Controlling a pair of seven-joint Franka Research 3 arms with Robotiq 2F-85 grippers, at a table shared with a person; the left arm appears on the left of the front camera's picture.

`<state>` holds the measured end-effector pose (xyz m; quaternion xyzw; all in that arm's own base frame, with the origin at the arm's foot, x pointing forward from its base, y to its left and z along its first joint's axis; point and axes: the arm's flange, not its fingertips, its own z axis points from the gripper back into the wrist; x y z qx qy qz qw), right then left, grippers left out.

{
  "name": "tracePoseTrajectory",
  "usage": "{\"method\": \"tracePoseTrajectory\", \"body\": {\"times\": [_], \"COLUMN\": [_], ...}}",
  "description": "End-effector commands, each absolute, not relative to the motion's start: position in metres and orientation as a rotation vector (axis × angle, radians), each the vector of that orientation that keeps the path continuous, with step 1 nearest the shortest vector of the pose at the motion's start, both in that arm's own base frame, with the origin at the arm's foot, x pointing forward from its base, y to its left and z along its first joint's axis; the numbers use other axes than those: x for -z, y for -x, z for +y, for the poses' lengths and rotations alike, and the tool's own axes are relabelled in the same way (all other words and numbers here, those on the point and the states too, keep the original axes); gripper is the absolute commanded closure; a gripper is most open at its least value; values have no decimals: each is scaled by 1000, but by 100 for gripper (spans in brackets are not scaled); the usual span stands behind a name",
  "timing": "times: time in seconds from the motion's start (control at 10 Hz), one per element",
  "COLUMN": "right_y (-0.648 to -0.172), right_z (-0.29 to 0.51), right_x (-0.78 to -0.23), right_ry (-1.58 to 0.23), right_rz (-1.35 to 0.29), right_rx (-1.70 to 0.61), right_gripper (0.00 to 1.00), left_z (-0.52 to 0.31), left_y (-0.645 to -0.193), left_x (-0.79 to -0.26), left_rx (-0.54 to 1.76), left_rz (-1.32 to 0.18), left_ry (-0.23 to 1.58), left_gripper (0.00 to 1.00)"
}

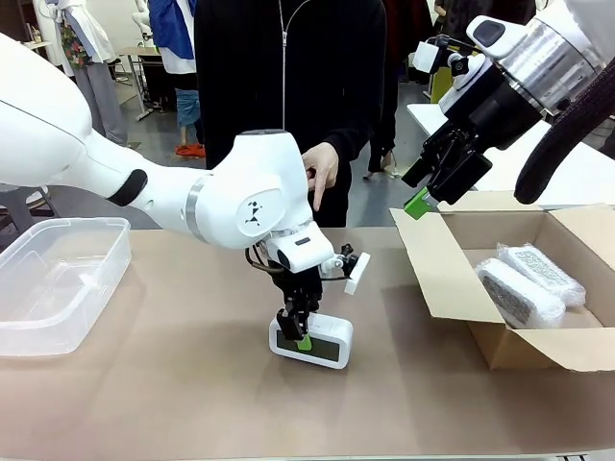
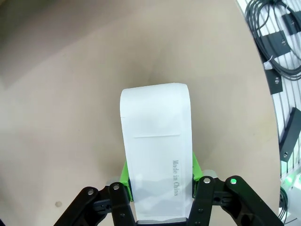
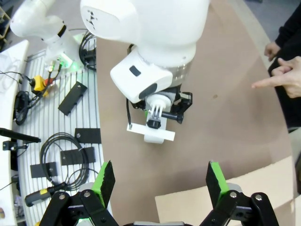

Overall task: Separate and place wrapped and unwrapped clocks.
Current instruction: Pick up the Digital clock indicated by the person.

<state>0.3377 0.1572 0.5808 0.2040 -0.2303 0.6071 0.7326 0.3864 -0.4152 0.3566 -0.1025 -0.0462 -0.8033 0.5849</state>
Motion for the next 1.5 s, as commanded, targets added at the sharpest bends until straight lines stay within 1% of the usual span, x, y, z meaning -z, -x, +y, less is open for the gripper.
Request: {"method": "tracePoseTrajectory", "body": {"times": [0.0,0.2,0.3,0.4,0.5,0.6,0.7,0.8,0.9,1.0,1.4], "right_y": [-337,-337,-337,-337,-337,-337,-337,-337,-337,-337,-337], "right_z": [156,156,156,156,156,156,156,156,156,156,156], "right_x": [-583,-583,-583,-583,-583,-583,-583,-583,-583,-583,-583], "right_ry": [-448,-448,-448,-448,-448,-448,-448,-448,-448,-448,-448], "right_rz": [-490,-490,-490,-490,-490,-490,-490,-490,-490,-490,-490], "right_rx": [-1327,-1327,-1327,-1327,-1327,-1327,-1327,-1327,-1327,-1327,-1327], "right_gripper": [0,0,0,0,0,0,0,0,0,0,0], "left_z": [-377,-343,-329,-316,-305,-296,-291,-290,-293,-289,-289], "left_y": [-368,-351,-341,-330,-316,-301,-288,-282,-291,-291,-291], "left_x": [-390,-428,-448,-470,-494,-520,-533,-536,-522,-543,-543], "left_rx": [1825,1700,1676,1635,1580,1547,1503,1486,1535,1521,1521], "left_rz": [-164,-147,-156,-199,-218,-242,-256,-258,-204,-262,-262], "left_ry": [280,270,271,318,327,300,258,256,314,283,283], "left_gripper": [73,73,73,73,73,73,73,73,73,73,73]}}
